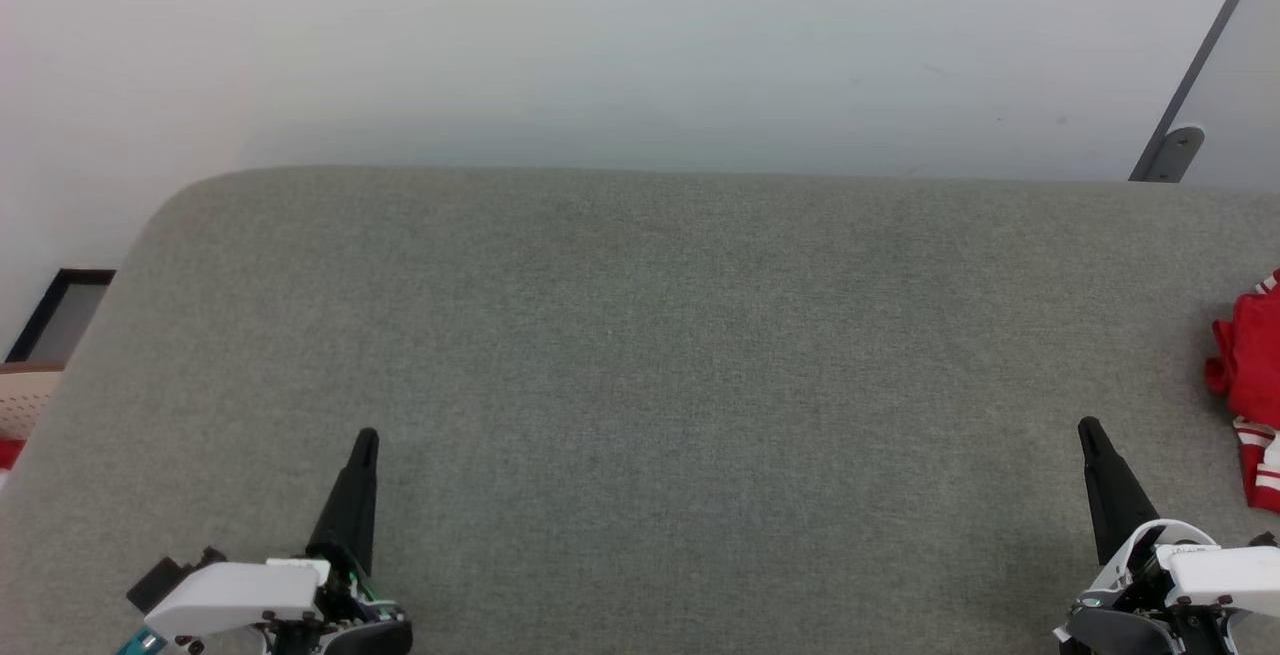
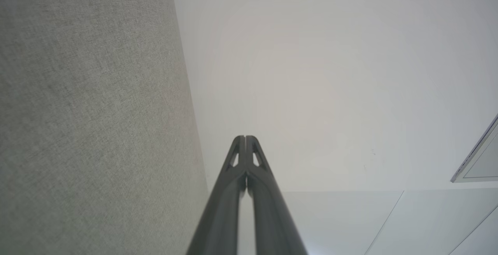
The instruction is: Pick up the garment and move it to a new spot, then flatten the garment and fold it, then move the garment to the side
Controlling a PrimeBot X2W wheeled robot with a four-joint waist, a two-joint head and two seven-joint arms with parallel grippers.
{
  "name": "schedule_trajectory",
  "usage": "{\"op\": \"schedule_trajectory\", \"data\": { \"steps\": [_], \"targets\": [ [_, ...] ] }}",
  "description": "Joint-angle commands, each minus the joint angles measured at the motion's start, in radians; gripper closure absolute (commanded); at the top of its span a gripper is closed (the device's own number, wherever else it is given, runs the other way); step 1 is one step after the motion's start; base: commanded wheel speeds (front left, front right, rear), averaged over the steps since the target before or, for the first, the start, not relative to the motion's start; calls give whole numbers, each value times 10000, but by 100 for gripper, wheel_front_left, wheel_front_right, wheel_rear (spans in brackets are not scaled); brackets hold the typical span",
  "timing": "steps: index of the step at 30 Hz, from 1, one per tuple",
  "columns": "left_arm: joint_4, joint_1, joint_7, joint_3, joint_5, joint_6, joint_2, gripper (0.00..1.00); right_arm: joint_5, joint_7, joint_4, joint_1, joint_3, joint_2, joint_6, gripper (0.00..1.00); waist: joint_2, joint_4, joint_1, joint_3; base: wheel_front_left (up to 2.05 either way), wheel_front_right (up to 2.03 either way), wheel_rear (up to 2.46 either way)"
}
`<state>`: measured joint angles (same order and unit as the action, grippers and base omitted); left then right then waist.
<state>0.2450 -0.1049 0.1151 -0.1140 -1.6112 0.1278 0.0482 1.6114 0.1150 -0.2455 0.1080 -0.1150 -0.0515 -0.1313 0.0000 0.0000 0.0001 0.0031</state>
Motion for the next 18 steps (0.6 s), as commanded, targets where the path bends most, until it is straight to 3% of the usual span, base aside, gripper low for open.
{"op": "schedule_trajectory", "data": {
  "steps": [1, 18],
  "targets": [
    [14, -98, 26, -26, -19, 53, 2, 100, 30, 19, 19, 26, 10, 34, 10, 100, 0, 0, -1, 0, 0, 0, 0],
    [13, -98, 27, -26, -18, 54, 1, 100, 30, 19, 19, 26, 11, 34, 10, 100, 0, 0, -1, 0, 0, 0, 0]
  ]
}}
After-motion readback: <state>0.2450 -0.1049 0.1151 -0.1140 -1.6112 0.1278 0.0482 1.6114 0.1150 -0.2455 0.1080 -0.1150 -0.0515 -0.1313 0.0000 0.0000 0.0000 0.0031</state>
